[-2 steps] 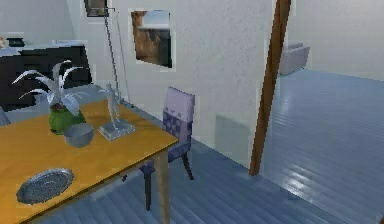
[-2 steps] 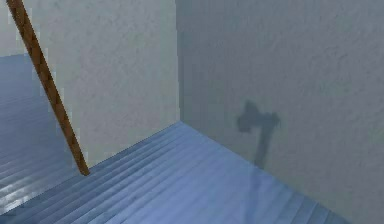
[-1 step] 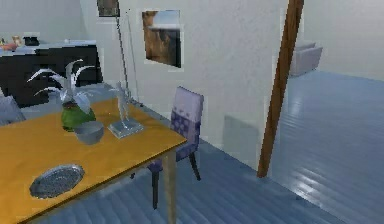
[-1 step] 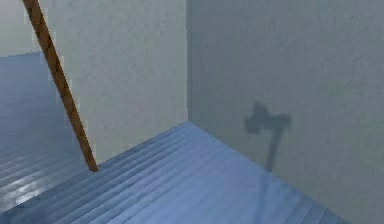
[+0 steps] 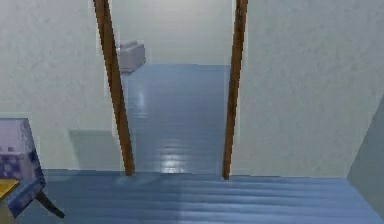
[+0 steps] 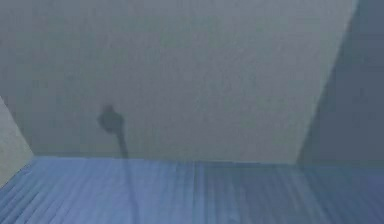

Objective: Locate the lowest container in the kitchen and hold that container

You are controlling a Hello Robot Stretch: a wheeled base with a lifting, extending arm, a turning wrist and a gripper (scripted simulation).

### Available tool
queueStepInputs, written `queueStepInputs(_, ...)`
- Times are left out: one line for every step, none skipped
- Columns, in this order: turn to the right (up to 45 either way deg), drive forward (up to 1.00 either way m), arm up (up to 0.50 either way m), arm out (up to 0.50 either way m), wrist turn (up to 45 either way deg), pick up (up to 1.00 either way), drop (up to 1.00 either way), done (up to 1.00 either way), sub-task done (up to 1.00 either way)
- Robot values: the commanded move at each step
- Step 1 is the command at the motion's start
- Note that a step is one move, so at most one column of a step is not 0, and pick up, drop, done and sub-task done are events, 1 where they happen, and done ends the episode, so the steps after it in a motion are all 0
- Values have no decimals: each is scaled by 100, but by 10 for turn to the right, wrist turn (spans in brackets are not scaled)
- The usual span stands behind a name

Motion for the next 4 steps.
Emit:
queueStepInputs(450,0,0,0,0,0,0,0,0)
queueStepInputs(450,0,0,0,0,0,0,0,0)
queueStepInputs(0,5,0,0,0,0,0,0,0)
queueStepInputs(-450,0,0,0,0,0,0,0,0)
